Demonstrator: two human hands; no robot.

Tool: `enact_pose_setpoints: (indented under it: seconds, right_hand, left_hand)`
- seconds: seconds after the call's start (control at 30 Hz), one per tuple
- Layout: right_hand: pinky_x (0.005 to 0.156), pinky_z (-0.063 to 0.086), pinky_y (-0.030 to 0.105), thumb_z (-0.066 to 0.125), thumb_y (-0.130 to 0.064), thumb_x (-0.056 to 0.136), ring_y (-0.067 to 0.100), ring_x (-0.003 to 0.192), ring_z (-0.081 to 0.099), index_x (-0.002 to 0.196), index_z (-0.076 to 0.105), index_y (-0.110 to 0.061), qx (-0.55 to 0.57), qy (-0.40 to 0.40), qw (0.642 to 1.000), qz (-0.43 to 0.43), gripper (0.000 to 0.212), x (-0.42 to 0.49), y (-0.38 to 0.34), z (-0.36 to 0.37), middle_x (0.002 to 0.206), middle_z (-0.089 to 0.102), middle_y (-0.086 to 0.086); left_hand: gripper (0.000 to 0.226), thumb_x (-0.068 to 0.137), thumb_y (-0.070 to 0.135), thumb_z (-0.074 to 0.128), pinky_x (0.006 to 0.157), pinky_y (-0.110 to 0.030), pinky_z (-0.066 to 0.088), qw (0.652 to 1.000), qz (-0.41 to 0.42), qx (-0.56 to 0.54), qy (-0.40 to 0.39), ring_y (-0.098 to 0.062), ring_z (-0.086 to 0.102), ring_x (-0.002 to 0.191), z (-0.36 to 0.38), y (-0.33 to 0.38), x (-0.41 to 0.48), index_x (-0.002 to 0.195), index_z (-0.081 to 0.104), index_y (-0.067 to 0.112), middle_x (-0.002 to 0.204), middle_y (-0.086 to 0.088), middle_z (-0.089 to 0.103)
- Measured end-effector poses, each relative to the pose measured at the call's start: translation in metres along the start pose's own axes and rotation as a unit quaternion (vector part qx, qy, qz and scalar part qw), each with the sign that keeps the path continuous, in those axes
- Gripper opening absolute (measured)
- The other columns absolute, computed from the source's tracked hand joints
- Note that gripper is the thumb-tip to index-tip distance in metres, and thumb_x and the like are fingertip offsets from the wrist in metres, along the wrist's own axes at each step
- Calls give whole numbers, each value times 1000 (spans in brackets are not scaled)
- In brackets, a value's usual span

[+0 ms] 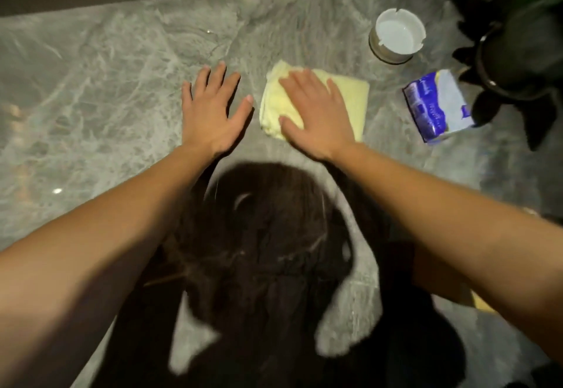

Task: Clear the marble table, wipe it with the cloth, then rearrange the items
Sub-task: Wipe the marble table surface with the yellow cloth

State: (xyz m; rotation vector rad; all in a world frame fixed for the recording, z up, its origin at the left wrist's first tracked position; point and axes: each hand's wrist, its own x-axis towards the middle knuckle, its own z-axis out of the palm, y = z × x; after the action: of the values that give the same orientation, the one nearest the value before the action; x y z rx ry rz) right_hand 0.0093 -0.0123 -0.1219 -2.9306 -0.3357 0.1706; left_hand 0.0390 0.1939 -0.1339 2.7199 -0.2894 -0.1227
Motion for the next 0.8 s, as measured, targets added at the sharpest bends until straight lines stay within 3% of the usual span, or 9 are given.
enact_pose_setpoints:
  seconds: [0.17, 0.27, 0.33, 0.47, 0.6, 0.7, 0.8]
  right_hand:
    - [119, 11, 47, 40, -55, 90, 22, 149, 15, 150, 26, -26, -15, -43, 999, -20, 68, -106, -55, 19, 159, 25, 1]
    - [118, 10, 47, 45, -49, 90, 24, 147, 20, 145, 38, -21, 102, -2, 993, -64, 63, -161, -91, 32, 155, 34, 4]
    - [118, 11, 50, 46, -46, 91, 26, 147, 21, 144, 41, -17, 119, 25, 988, -95, 61, -174, -115, 41, 153, 38, 6]
    - [117, 11, 54, 55, -45, 90, 28, 147, 22, 146, 38, -18, 52, -12, 990, -133, 65, -167, -149, 51, 154, 36, 5]
    - [116, 14, 50, 43, -53, 89, 27, 146, 24, 145, 40, -19, -3, -28, 991, -134, 65, -140, -156, 48, 155, 33, 2]
    - [118, 8, 46, 41, -57, 90, 21, 149, 14, 151, 24, -27, -6, -62, 991, -115, 70, -98, -158, 44, 160, 20, -3]
    - [118, 10, 46, 39, -56, 93, 21, 149, 12, 153, 18, -28, -48, -45, 991, -118, 69, -38, -156, 40, 161, 18, -2]
  left_hand:
    - [55, 98, 44, 32, 118, -49, -2, 998, 5, -37, -58, -24, 3, 149, -10, -10, -9, 148, 28, 22, 161, -4, 12]
    - [54, 97, 42, 35, 117, -52, -1, 998, 32, -19, -59, -23, 4, 149, -16, -23, -44, 147, 28, 24, 160, -2, 12]
    - [53, 97, 43, 34, 117, -53, 0, 997, 50, 3, -64, -24, 5, 149, -24, -40, -65, 147, 28, 26, 160, -2, 14]
    - [56, 93, 47, 29, 115, -56, 6, 997, 61, 26, -40, -26, 13, 147, -51, -85, -83, 143, 35, 23, 158, -4, 21]
    - [58, 90, 45, 32, 116, -56, 4, 999, 26, 31, -26, -26, 12, 147, -67, -126, -83, 142, 35, 21, 158, -7, 20]
    - [57, 89, 44, 34, 115, -57, 4, 1000, 10, 23, -11, -27, 13, 147, -73, -147, -76, 141, 37, 21, 158, -8, 22]
    - [55, 85, 43, 40, 115, -57, 3, 1000, -6, 1, 0, -24, 15, 147, -75, -161, -71, 137, 41, 27, 156, -4, 27]
